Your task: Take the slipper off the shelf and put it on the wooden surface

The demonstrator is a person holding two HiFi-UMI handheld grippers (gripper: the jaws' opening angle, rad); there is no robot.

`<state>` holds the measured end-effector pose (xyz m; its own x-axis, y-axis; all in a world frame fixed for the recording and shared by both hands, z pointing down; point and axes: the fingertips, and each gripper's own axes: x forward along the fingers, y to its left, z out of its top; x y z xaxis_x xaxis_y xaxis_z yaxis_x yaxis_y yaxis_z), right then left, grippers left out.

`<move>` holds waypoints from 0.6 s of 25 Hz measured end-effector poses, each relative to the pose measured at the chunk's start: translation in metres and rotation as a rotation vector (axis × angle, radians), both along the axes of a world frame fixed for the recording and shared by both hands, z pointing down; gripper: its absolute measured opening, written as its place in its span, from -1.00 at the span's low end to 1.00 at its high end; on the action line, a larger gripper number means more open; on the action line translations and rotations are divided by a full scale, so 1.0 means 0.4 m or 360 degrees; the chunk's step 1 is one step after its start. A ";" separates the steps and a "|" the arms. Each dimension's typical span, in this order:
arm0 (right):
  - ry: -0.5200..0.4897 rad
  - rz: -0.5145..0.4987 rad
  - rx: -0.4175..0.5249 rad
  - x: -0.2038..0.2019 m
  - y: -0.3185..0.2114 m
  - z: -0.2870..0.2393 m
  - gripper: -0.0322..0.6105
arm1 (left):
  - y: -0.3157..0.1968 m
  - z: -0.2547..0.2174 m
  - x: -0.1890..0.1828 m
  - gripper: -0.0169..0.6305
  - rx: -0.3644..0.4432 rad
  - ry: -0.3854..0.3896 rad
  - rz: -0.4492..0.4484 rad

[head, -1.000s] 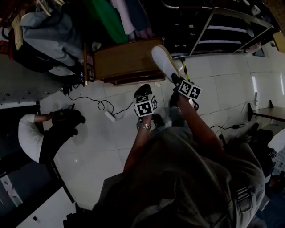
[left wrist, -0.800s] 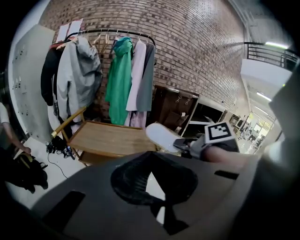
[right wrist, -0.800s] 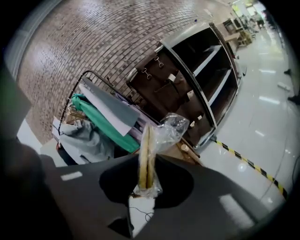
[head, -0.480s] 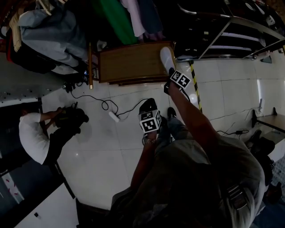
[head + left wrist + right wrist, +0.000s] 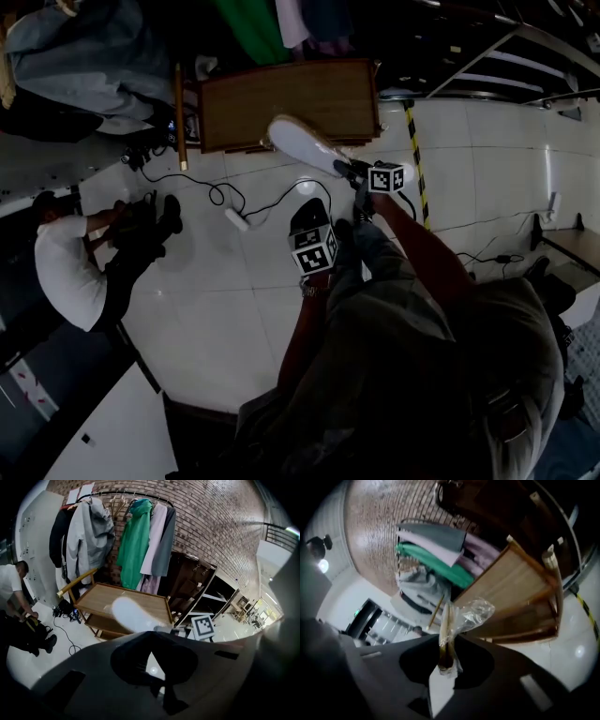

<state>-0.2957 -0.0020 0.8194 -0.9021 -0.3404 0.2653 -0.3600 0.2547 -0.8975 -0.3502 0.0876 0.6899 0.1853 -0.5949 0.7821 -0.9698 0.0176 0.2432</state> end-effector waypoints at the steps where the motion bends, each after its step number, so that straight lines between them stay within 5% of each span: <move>1: 0.0079 -0.0134 -0.0036 -0.010 0.070 0.048 -0.71 | -0.003 0.009 0.006 -0.94 -0.0007 0.0006 0.0013; 4: 0.0362 -0.0127 -0.0159 0.044 0.146 0.210 -0.71 | -0.013 0.038 0.024 -0.94 -0.0024 0.0022 0.0049; 6: 0.0429 0.0183 -0.0238 0.120 0.094 0.286 -0.71 | -0.011 0.063 0.034 -0.94 -0.0038 0.0035 0.0060; 10: 0.0299 0.0886 -0.0365 0.240 -0.070 0.376 -0.71 | 0.001 0.131 0.021 -0.94 -0.0095 0.0028 0.0060; 15: 0.0380 0.1093 -0.0407 0.295 -0.166 0.491 -0.70 | 0.019 0.206 -0.003 -0.94 -0.0147 -0.0003 0.0000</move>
<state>-0.1777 -0.0683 1.0159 -0.4192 -0.7050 0.5721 -0.5536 -0.3009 -0.7765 -0.3513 0.0951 0.7722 0.1839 -0.5205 0.8338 -0.9702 0.0400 0.2389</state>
